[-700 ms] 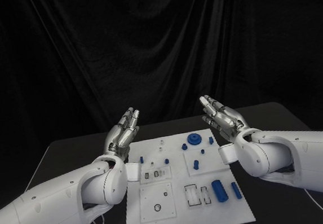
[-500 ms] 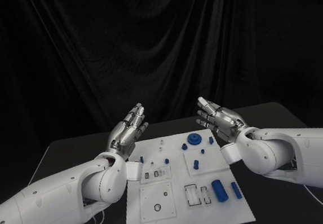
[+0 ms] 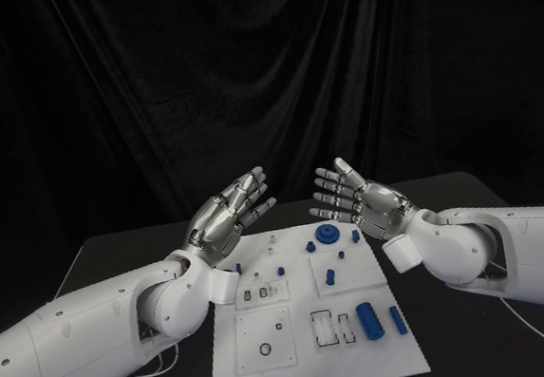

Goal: Assemble the parts on the task board

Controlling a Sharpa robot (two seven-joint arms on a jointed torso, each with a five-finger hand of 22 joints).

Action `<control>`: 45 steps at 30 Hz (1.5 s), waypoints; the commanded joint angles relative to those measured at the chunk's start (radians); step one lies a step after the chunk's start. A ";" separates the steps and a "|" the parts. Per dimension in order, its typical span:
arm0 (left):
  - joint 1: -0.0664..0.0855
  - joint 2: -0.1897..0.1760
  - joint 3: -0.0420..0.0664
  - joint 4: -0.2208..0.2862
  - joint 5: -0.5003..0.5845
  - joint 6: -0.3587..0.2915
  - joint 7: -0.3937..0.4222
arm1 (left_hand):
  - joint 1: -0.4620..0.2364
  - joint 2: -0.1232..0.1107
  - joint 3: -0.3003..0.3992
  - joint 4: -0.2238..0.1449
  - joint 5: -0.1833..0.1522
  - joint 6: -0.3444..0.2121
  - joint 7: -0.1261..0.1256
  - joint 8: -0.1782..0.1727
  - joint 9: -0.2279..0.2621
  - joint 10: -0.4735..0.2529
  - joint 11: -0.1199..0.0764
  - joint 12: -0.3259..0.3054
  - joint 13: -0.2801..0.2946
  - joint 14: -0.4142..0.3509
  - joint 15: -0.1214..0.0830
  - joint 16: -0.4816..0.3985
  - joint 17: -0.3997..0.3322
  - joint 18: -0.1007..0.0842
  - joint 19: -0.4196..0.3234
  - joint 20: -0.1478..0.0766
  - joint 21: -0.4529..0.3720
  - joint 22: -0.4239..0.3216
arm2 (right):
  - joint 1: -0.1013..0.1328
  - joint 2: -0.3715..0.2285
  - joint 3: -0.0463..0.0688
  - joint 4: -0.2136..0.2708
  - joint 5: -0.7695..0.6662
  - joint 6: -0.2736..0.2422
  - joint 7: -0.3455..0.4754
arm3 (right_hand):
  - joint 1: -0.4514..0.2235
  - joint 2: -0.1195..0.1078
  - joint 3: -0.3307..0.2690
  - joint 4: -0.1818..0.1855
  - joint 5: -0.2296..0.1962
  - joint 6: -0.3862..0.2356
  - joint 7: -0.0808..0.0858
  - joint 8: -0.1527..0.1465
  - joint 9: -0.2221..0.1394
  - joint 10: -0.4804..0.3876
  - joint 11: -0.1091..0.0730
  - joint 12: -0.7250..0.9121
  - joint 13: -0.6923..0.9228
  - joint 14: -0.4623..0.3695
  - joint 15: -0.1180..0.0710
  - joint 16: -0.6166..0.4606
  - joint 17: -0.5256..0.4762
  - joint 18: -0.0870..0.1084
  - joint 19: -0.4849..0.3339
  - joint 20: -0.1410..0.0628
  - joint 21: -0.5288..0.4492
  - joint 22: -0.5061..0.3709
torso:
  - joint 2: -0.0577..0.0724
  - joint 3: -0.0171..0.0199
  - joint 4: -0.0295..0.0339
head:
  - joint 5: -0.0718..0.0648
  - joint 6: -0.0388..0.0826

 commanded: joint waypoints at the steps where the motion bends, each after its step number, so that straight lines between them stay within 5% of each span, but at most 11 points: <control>1: 0.003 -0.097 0.000 0.030 -0.069 0.049 0.149 | 0.036 -0.006 0.038 -0.031 0.021 0.030 0.010 0.015 0.005 0.014 0.005 0.032 0.004 0.015 0.002 0.015 0.003 0.005 0.022 0.003 0.013 0.004 | 0.005 -0.045 0.000 -0.008 -0.009 0.151 -0.005 | 0.045 -0.002 0.008 -0.023 0.063 0.033 0.007 0.037 0.008 0.031 0.033 0.064 0.016 0.052 0.008 0.062 0.024 0.015 0.079 0.003 0.044 0.023 | 0.031 0.0047 -0.0005 | -0.003 -0.040; 7: 0.003 -0.144 0.000 0.068 -0.070 0.037 0.161 | 0.045 -0.032 0.105 -0.082 0.057 0.074 0.019 0.039 0.011 0.040 0.028 0.106 0.012 0.052 0.010 0.054 0.012 0.001 0.084 0.006 0.051 0.021 | 0.013 -0.057 0.000 0.000 -0.014 0.139 -0.009 | 0.145 -0.008 0.028 -0.081 0.178 0.105 0.028 0.144 0.026 0.106 0.078 0.286 0.053 0.185 0.011 0.221 0.068 0.012 0.282 0.004 0.131 0.052 | 0.038 -0.0012 0.0017 | -0.005 -0.059; 14: 0.004 -0.168 0.000 0.086 -0.084 0.019 0.189 | 0.037 -0.060 0.164 -0.107 0.078 0.127 0.019 0.061 0.017 0.086 0.049 0.203 0.024 0.136 0.020 0.143 0.030 -0.009 0.215 0.006 0.135 0.059 | 0.019 -0.127 0.000 0.030 -0.053 0.102 0.003 | 0.255 -0.013 0.056 -0.183 0.255 0.262 0.068 0.348 0.061 0.157 0.099 0.658 0.118 0.377 -0.002 0.471 0.149 0.016 0.507 0.000 0.208 0.066 | 0.041 -0.0037 0.0041 | -0.002 -0.109; 22: 0.008 -0.225 0.002 0.128 -0.090 0.004 0.226 | 0.026 -0.086 0.209 -0.131 0.099 0.177 0.017 0.082 0.022 0.121 0.070 0.265 0.030 0.208 0.040 0.220 0.041 -0.027 0.282 0.007 0.179 0.076 | 0.030 -0.226 0.000 0.075 -0.112 0.001 0.015 | 0.367 -0.022 0.101 -0.308 0.293 0.369 0.085 0.433 0.084 0.253 0.099 0.812 0.141 0.530 -0.019 0.612 0.210 0.020 0.697 -0.038 0.322 0.110 | 0.072 -0.0071 0.0001 | 0.030 -0.147; 24: 0.013 -0.243 0.004 0.142 -0.091 -0.003 0.233 | 0.021 -0.090 0.220 -0.136 0.104 0.187 0.018 0.086 0.023 0.130 0.073 0.279 0.032 0.236 0.045 0.247 0.045 -0.032 0.297 0.007 0.189 0.079 | 0.038 -0.243 0.000 0.084 -0.150 -0.032 0.021 | 0.400 -0.022 0.126 -0.341 0.303 0.387 0.088 0.451 0.088 0.279 0.100 0.823 0.139 0.566 -0.030 0.628 0.216 0.017 0.722 -0.054 0.356 0.127 | 0.082 -0.0086 0.0074 | 0.028 -0.148; 26: 0.022 -0.256 0.006 0.154 -0.092 -0.008 0.238 | 0.017 -0.093 0.228 -0.140 0.108 0.193 0.017 0.088 0.023 0.136 0.075 0.287 0.032 0.255 0.050 0.266 0.048 -0.037 0.307 0.007 0.196 0.082 | 0.048 -0.258 0.000 0.095 -0.196 -0.073 0.027 | 0.441 -0.040 0.155 -0.388 0.439 0.412 0.100 0.468 0.093 0.329 0.100 0.832 0.137 0.643 -0.052 0.652 0.221 0.001 0.781 -0.088 0.421 0.161 | 0.093 -0.0137 0.0188 | 0.016 -0.148; 29: 0.050 -0.271 0.010 0.172 -0.100 -0.017 0.251 | 0.007 -0.097 0.249 -0.148 0.110 0.209 0.019 0.093 0.024 0.161 0.082 0.321 0.037 0.321 0.060 0.332 0.061 -0.048 0.336 0.006 0.215 0.089 | 0.076 -0.282 0.000 0.116 -0.305 -0.160 0.030 | 0.431 -0.082 0.203 -0.439 0.526 0.493 0.108 0.503 0.105 0.477 0.083 0.818 0.115 0.795 -0.098 0.670 0.217 -0.001 0.858 -0.129 0.655 0.300 | 0.108 -0.0171 0.0353 | 0.007 -0.155; 32: 0.075 -0.285 0.011 0.195 -0.106 -0.023 0.254 | -0.008 -0.103 0.274 -0.158 0.111 0.229 0.022 0.099 0.024 0.193 0.089 0.351 0.044 0.363 0.063 0.373 0.070 -0.053 0.367 0.004 0.238 0.099 | 0.115 -0.289 0.000 0.129 -0.448 -0.230 -0.006 | 0.367 -0.098 0.298 -0.475 0.431 0.537 0.107 0.499 0.099 0.591 0.064 0.774 0.088 0.913 -0.116 0.714 0.241 0.019 0.807 -0.138 0.916 0.475 | 0.128 -0.0207 0.0371 | 0.010 -0.149; 36: 0.090 -0.301 0.012 0.220 -0.107 -0.024 0.250 | -0.013 -0.107 0.280 -0.160 0.111 0.237 0.025 0.102 0.025 0.199 0.094 0.355 0.045 0.369 0.067 0.382 0.072 -0.057 0.371 0.005 0.242 0.100 | 0.169 -0.270 0.000 0.133 -0.654 -0.270 -0.121 | 0.312 -0.112 0.336 -0.461 0.275 0.553 0.101 0.496 0.098 0.624 0.048 0.760 0.087 0.969 -0.132 0.784 0.276 0.021 0.818 -0.142 1.014 0.539 | 0.146 -0.0262 0.0367 | 0.006 -0.143; 40: 0.098 -0.313 0.012 0.241 -0.106 -0.023 0.244 | -0.017 -0.109 0.288 -0.164 0.113 0.245 0.028 0.104 0.025 0.203 0.100 0.357 0.045 0.364 0.075 0.385 0.071 -0.065 0.364 0.006 0.239 0.098 | 0.217 -0.236 0.000 0.134 -0.926 -0.280 -0.266 | 0.280 -0.134 0.377 -0.438 0.161 0.575 0.101 0.452 0.082 0.645 0.036 0.724 0.078 1.089 -0.146 0.990 0.366 -0.092 1.245 -0.153 1.367 1.177 | 0.171 -0.0314 0.0458 | 0.000 -0.137; 45: 0.107 -0.336 0.012 0.265 -0.105 -0.028 0.243 | -0.021 -0.111 0.294 -0.166 0.113 0.253 0.030 0.107 0.026 0.208 0.103 0.359 0.046 0.371 0.078 0.394 0.073 -0.068 0.362 0.006 0.239 0.097 | 0.262 -0.170 0.000 0.134 -1.336 -0.291 -0.450 | 0.228 -0.216 0.484 -0.382 0.078 0.631 0.098 0.334 0.050 0.703 0.035 0.647 0.057 1.223 -0.133 1.189 0.630 -0.133 1.376 -0.141 1.461 1.393 | 0.199 -0.0429 0.0577 | -0.004 -0.126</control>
